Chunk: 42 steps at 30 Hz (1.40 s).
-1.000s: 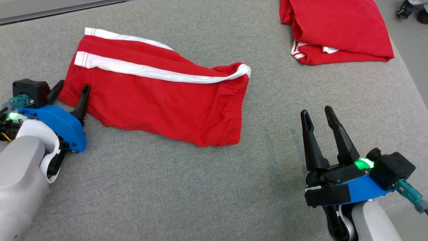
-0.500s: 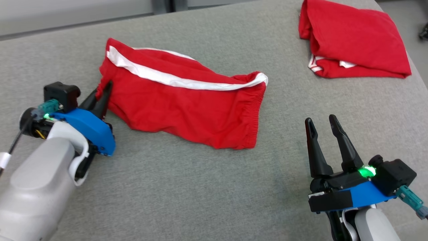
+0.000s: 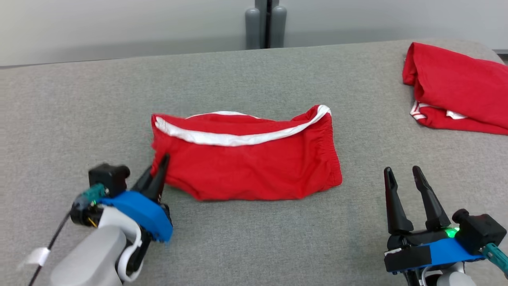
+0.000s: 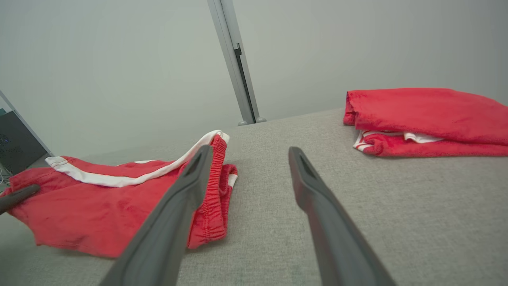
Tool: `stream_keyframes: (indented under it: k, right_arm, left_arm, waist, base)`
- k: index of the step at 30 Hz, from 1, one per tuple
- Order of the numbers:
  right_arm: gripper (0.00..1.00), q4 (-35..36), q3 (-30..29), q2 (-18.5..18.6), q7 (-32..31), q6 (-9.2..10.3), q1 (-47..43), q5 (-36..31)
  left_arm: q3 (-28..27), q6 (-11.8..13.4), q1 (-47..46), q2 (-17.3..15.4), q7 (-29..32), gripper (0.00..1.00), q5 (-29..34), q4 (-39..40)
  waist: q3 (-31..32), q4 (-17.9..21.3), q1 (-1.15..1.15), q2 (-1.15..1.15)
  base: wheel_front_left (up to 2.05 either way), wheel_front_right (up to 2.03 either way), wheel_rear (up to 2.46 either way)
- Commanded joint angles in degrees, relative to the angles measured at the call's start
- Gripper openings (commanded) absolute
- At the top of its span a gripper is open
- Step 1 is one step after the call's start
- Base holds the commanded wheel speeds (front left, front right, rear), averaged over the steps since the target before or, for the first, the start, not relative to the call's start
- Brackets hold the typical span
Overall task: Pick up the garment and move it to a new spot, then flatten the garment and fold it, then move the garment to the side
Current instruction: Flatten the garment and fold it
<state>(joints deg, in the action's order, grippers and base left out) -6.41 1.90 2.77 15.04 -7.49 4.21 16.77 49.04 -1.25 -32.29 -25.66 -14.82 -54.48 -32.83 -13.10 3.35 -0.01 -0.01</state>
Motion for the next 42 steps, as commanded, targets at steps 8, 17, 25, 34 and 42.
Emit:
stream_keyframes:
  k: [8,17,25,34,42]
  right_arm:
    - [1.0,-1.11,0.24,0.23,0.15,-0.01,-1.11,-0.46]
    - [1.0,-0.75,-2.25,0.22,0.16,-0.01,-2.4,-2.31]
    - [1.0,-0.56,-4.1,0.22,0.16,-0.01,-3.58,-3.88]
    - [1.0,-0.65,-5.12,0.23,0.16,-0.01,-7.4,-4.41]
    - [1.0,-1.08,-4.92,0.22,0.16,-0.01,-9.63,-5.23]
  left_arm:
    - [-0.94,3.2,5.06,0.68,-0.47,1.0,2.19,1.76]
    - [-21.33,6.38,13.7,3.97,-0.41,1.0,16.51,15.73]
    - [-37.48,6.45,24.53,8.99,-0.42,1.0,31.13,24.81]
    - [-43.65,4.48,33.11,12.87,-0.42,1.0,40.21,25.23]
    - [-44.5,1.89,34.68,13.94,-0.43,1.0,44.75,22.65]
  waist:
    - [0.83,-0.95,0.01,0.01]
    - [3.81,-2.06,0.01,0.01]
    - [7.25,-3.15,0.01,0.01]
    - [10.96,-3.29,0.01,0.01]
    - [11.56,-3.46,0.01,0.01]
  base:
    - [0.0,0.0,0.0]
    - [0.0,0.0,0.0]
    - [0.0,0.0,0.0]
    - [0.0,0.0,0.0]
    - [0.0,0.0,0.0]
